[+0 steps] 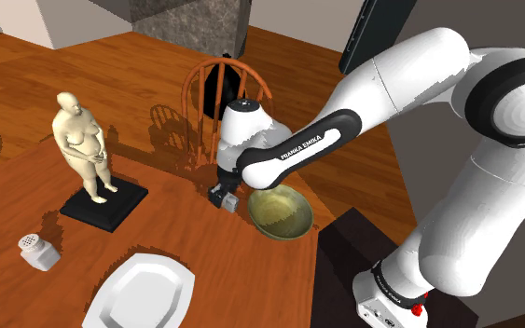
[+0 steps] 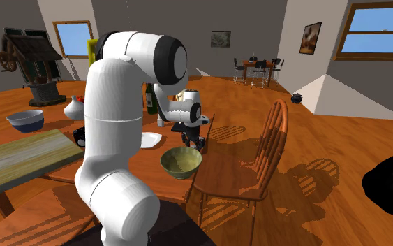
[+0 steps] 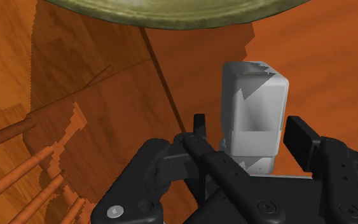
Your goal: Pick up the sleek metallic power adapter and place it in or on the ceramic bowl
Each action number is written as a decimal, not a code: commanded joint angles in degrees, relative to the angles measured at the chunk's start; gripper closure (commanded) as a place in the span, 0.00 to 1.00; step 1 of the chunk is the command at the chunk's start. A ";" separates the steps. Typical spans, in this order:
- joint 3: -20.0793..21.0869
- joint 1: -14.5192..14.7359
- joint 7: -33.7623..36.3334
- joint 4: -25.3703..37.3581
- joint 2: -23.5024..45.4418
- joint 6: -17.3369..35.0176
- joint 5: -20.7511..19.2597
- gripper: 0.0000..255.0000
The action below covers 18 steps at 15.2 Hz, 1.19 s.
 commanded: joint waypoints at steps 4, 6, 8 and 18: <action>-0.01 0.00 0.00 0.02 0.02 0.00 -0.01 1.00; -0.01 0.04 0.06 0.15 0.12 -0.04 -0.05 1.00; 0.00 0.03 0.04 0.08 0.07 -0.02 -0.03 1.00; 0.86 -0.62 -2.10 1.46 -5.23 -6.36 2.99 1.00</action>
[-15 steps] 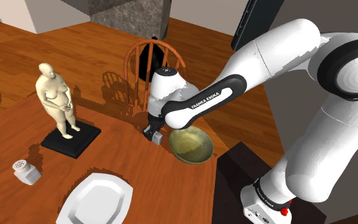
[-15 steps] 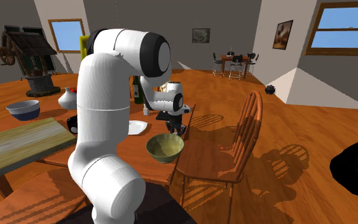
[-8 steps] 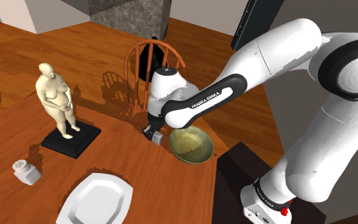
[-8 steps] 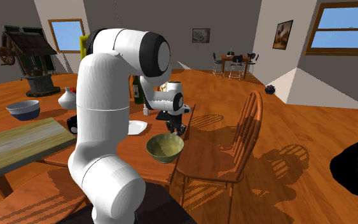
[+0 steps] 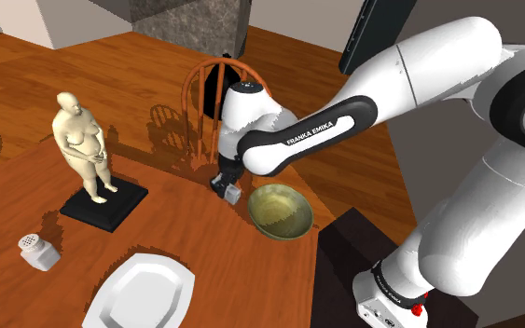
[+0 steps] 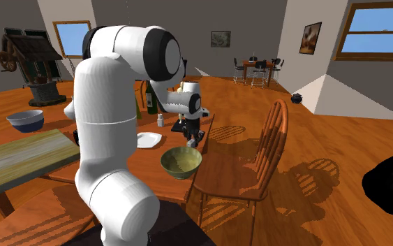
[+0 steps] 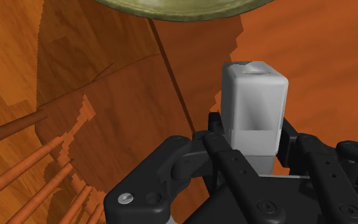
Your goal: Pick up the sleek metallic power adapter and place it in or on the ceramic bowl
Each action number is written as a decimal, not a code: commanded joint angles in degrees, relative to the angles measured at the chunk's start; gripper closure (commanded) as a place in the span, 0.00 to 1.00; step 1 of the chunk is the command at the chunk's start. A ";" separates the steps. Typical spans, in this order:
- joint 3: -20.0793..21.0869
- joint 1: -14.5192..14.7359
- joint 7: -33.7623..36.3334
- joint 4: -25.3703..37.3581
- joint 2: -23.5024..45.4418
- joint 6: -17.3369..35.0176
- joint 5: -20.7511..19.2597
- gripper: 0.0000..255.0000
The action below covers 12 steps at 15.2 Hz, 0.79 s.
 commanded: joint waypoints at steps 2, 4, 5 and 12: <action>0.18 -0.13 -0.63 0.58 -1.71 -2.21 0.93 1.00; 0.26 -0.20 -1.00 1.10 -2.72 -3.67 1.44 1.00; 0.28 -0.23 -1.17 1.38 -3.21 -4.40 1.69 1.00; 0.35 -0.38 -2.20 3.68 -6.29 -9.60 3.13 1.00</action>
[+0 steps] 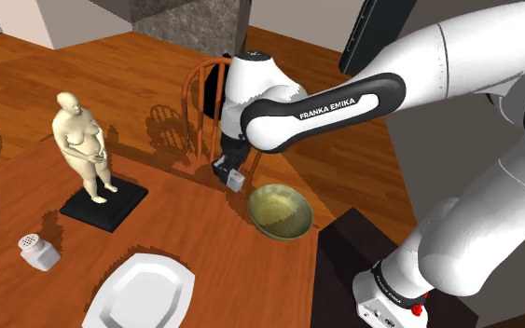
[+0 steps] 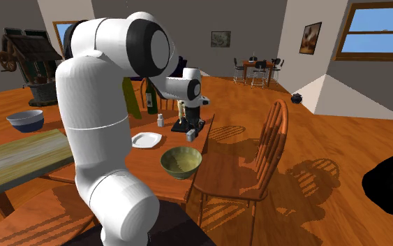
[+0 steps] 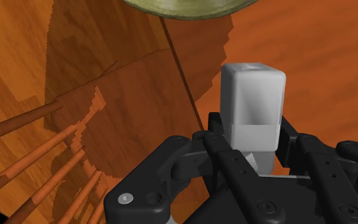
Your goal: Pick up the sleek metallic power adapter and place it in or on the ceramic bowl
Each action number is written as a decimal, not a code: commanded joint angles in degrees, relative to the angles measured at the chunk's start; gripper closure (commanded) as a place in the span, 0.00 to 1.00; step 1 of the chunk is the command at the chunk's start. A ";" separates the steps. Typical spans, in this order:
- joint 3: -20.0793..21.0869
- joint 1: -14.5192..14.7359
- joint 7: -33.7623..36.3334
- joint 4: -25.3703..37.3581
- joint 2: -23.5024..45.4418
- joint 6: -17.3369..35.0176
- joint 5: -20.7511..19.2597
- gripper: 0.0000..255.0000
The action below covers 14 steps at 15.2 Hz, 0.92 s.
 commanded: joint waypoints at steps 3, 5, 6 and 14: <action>0.04 0.01 -0.31 1.81 -1.40 -3.14 0.60 1.00; 0.01 -0.02 -0.52 2.65 -2.10 -4.65 0.89 1.00; -0.01 -0.03 -0.62 3.09 -2.43 -5.40 1.02 1.00; -0.52 -0.20 -2.52 0.41 -8.66 -8.65 3.34 1.00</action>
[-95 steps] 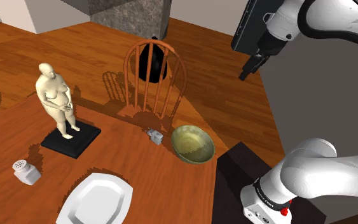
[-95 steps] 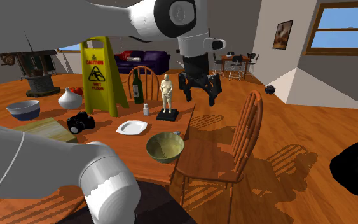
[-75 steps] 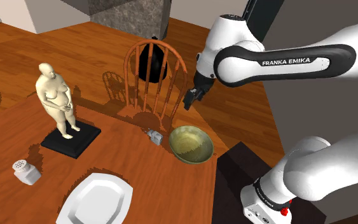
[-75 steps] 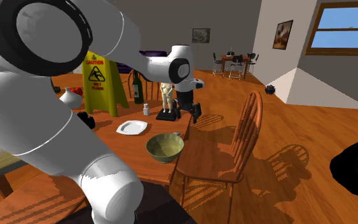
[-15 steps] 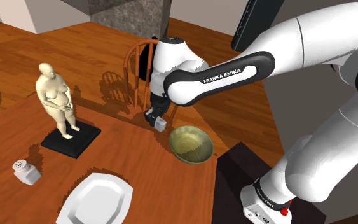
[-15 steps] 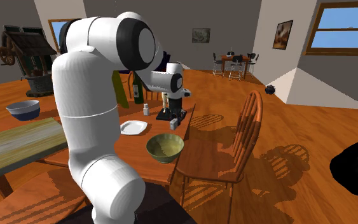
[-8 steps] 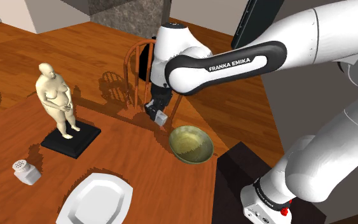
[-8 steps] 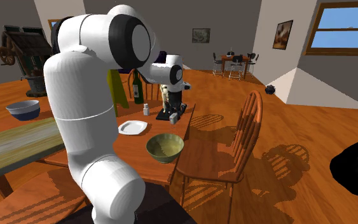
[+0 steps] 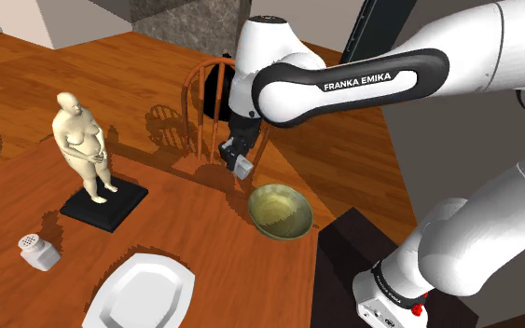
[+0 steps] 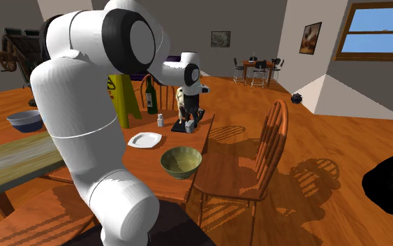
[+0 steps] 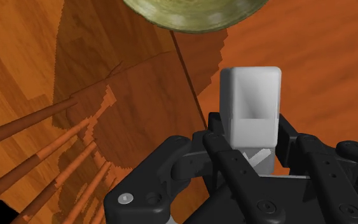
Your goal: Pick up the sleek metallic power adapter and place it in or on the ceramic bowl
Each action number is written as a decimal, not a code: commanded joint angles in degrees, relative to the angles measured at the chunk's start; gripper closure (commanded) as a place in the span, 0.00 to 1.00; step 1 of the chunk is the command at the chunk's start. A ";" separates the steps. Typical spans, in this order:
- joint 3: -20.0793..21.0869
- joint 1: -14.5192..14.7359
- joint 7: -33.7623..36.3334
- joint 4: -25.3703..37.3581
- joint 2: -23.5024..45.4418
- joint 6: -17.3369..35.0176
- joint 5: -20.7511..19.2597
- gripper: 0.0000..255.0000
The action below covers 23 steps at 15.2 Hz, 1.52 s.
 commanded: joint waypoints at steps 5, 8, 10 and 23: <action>-1.85 0.64 -4.16 -13.62 -13.83 0.16 4.50 1.00; -3.17 1.49 -5.99 -20.05 -21.23 -0.82 6.14 1.00; -4.11 2.12 -7.05 -24.09 -26.35 -1.94 6.93 1.00; -3.55 2.92 -7.86 -33.99 -26.44 7.78 8.30 1.00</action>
